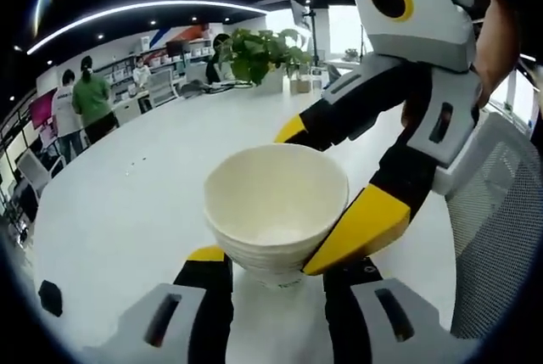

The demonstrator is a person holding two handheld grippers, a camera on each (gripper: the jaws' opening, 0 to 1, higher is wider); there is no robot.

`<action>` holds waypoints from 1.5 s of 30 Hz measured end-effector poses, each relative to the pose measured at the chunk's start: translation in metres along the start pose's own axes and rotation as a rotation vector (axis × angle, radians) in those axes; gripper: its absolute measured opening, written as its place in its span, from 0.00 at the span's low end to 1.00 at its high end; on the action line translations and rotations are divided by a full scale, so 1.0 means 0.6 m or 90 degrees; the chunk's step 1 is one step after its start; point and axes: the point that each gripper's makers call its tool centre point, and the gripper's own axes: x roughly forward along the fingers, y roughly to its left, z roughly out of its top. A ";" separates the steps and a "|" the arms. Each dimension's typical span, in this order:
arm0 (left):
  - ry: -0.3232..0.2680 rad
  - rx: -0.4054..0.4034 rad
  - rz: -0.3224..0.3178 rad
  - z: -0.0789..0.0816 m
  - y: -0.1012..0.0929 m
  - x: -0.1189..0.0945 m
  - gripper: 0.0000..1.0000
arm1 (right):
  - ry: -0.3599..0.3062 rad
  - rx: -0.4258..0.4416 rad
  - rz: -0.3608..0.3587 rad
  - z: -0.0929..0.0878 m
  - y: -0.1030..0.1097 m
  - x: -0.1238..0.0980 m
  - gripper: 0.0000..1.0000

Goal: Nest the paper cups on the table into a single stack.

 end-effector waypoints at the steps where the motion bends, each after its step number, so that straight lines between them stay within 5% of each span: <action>1: 0.001 0.001 -0.001 0.000 0.002 0.001 0.41 | 0.001 0.001 -0.001 0.000 -0.002 0.002 0.46; 7: 0.001 -0.010 -0.004 0.000 0.027 0.008 0.41 | -0.001 0.006 -0.006 0.008 -0.015 0.011 0.46; 13: -0.002 -0.035 -0.017 -0.004 0.019 0.009 0.41 | 0.000 0.001 -0.005 0.006 -0.012 0.011 0.47; 20: -0.027 -0.047 -0.004 0.005 0.023 -0.006 0.50 | -0.033 -0.024 -0.025 0.026 -0.012 -0.004 0.56; 30: -0.070 -0.075 0.034 0.004 0.029 -0.059 0.65 | -0.094 -0.024 -0.013 0.017 0.001 -0.050 0.72; 45: -0.147 -0.127 0.109 0.001 -0.011 -0.157 0.78 | -0.135 0.049 -0.048 -0.043 0.009 -0.147 0.90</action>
